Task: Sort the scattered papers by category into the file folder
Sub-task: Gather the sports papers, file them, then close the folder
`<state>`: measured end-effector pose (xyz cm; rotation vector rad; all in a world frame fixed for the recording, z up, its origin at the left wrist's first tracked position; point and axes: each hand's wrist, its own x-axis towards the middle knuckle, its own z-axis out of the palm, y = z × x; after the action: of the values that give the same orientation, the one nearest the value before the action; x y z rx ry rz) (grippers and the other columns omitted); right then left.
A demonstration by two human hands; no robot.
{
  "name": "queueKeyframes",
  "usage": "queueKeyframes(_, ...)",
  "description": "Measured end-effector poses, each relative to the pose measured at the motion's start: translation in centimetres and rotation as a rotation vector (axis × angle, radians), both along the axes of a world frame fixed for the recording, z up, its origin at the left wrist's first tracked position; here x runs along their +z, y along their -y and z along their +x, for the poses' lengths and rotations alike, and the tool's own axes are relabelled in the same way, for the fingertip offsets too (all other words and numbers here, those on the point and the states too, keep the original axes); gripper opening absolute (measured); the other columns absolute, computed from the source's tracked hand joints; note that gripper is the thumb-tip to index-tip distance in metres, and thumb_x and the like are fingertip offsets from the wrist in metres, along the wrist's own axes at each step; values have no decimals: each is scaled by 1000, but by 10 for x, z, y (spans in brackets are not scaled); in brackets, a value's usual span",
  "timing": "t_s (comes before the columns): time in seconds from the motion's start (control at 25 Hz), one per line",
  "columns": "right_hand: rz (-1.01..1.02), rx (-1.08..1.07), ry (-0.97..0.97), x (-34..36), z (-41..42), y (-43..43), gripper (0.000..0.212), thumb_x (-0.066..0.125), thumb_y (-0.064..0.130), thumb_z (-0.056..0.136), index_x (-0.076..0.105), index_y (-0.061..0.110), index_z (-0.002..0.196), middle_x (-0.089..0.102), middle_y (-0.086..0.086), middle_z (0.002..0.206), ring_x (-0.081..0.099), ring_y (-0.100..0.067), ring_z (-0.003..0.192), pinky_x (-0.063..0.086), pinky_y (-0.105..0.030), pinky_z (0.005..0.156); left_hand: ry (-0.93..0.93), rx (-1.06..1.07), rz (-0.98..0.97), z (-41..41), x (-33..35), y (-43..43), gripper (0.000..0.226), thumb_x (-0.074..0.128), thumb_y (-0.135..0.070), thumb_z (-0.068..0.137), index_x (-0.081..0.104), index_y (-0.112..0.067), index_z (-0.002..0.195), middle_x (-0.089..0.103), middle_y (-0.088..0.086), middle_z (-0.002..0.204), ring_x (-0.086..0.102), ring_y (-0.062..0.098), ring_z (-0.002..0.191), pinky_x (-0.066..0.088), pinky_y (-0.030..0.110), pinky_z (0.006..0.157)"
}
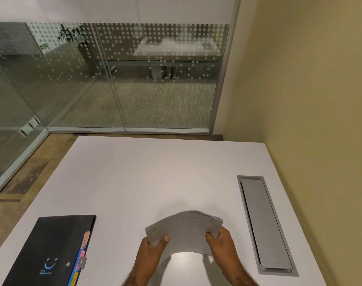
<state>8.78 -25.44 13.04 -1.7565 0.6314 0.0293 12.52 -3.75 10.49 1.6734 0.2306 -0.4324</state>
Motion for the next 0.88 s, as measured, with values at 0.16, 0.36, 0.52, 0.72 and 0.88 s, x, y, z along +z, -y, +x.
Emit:
queueKeyframes(0.16,-25,11,-14,-2,-1,0,38,56,-2,91,67,33,95,74,9,95,68,-6,93,49,-15,71,-10,1,1,-2,-6,-1,38,77,-42,75,74,-23,107,80,-6,101,75,17,99,58,41,91)
queueKeyframes(0.36,-49,7,-29,-3,-5,-3,42,55,-5,90,64,35,90,73,10,94,65,0,89,47,-7,67,-48,13,17,-6,-9,0,34,77,-42,73,75,-23,101,80,-9,96,75,16,96,58,39,90)
queueKeyframes(0.52,-69,24,-40,-5,-8,-5,43,55,-4,90,61,38,90,71,14,95,63,2,90,46,-5,67,-48,-2,32,-6,-13,-2,38,75,-43,72,75,-21,102,81,-8,95,75,15,94,59,36,86)
queueKeyframes(0.72,-80,81,-43,-9,-12,-8,26,58,-1,92,68,21,101,76,-3,101,71,-22,95,51,-17,70,0,-14,114,-2,8,-12,13,72,-35,86,75,-24,93,81,-7,92,76,14,91,57,21,73)
queueKeyframes(0.88,73,146,-45,10,-11,-23,17,59,2,92,71,14,94,78,2,89,74,-17,78,56,-36,68,-49,-81,26,4,35,-45,19,64,-16,99,72,-24,114,78,-1,114,74,16,106,58,25,89)
